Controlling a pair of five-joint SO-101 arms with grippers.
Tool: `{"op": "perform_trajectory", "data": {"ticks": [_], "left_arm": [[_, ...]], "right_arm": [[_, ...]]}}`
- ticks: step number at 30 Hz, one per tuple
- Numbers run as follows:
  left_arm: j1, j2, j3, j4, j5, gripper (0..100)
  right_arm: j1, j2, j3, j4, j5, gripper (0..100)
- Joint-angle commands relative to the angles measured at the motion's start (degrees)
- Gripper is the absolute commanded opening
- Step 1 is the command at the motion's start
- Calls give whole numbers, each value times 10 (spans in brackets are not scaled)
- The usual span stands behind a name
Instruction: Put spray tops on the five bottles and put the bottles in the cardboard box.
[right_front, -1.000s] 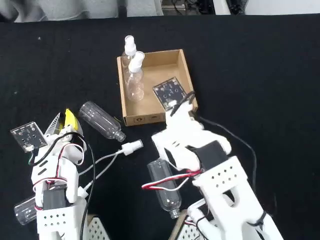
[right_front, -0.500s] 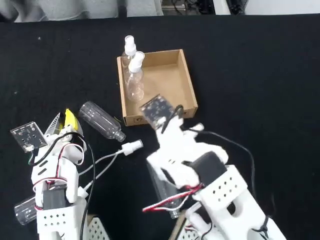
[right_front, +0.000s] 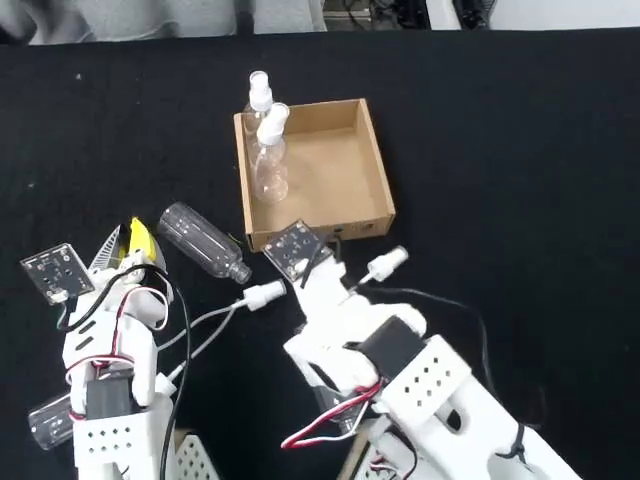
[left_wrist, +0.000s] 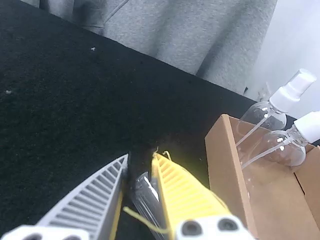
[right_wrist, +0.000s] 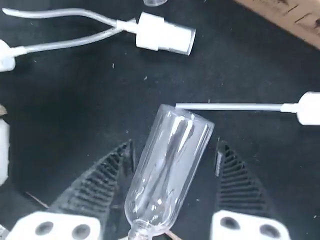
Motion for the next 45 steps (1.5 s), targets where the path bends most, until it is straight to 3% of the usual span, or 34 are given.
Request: {"op": "perform_trajectory", "data": {"ticks": [1, 12, 24, 29, 33, 42, 45], "left_arm": [[-6, 0, 13, -12, -4, 69], [-6, 0, 13, -12, -4, 69], [-5, 0, 13, -12, -4, 69], [42, 0, 13, -10, -1, 68], [36, -4, 13, 77, -4, 69], [10, -4, 13, 174, 0, 68], [11, -3, 13, 189, 0, 66]], "right_arm": [[-9, -15, 7, -22, -3, 217], [-9, -2, 39, -57, -3, 216], [-7, 180, -19, -58, -53, 214], [-6, 195, -29, -55, -55, 213], [-6, 195, -27, -55, -55, 212], [-6, 198, -25, -54, -55, 211], [-6, 198, -25, -55, -55, 152]]}}
